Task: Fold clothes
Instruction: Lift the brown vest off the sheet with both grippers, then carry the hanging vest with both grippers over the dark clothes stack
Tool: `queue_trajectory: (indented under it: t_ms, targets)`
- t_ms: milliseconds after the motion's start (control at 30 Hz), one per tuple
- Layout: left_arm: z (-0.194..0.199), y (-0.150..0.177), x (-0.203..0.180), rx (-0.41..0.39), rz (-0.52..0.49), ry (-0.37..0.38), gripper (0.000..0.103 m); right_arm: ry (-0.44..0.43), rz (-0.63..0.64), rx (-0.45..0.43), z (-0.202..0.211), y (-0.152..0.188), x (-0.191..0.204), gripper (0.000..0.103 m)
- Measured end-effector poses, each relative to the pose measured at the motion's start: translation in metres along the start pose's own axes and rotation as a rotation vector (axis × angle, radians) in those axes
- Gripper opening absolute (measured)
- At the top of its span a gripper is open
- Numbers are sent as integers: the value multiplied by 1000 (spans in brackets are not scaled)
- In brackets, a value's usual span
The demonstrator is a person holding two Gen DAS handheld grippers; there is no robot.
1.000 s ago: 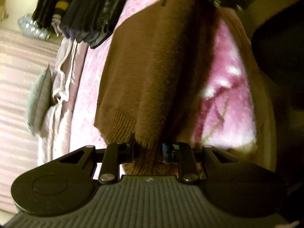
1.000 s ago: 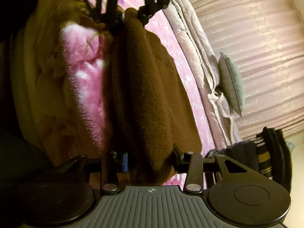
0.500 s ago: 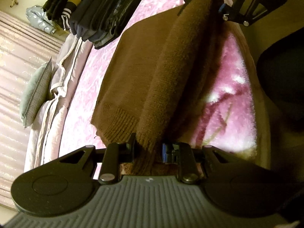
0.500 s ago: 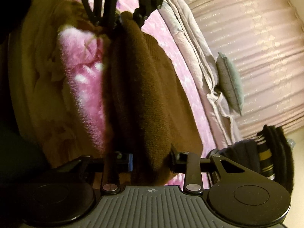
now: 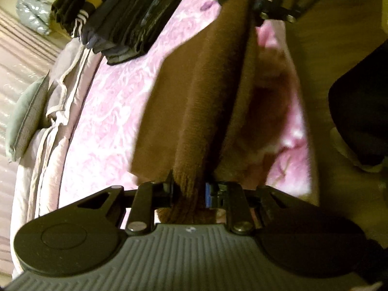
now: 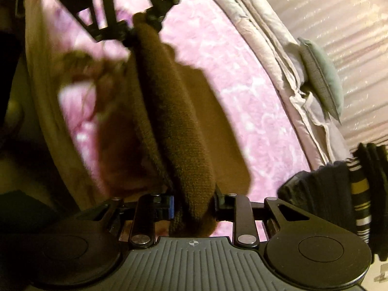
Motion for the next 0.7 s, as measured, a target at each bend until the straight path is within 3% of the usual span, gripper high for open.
queue_trajectory:
  t_ms: [333, 567, 700]
  targets:
    - [94, -80, 71, 69, 13, 170, 18, -227, -96, 49, 120, -12, -82, 26]
    - [105, -135, 102, 88, 19, 160, 18, -227, -140, 10, 148, 9, -139, 26]
    - [101, -164, 118, 99, 26, 115, 18, -206, -151, -9, 158, 20, -174, 26]
Point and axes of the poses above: each gripper's, at about its wrist camera, not at the fingertips, and z roughly against the way its jaws point, x to its left, y to its underside, the point moved 1 cm from there along -z, roughly the way its jaws point, and after that the axes turned 3 degrees about -y, right-handed, at the moved point
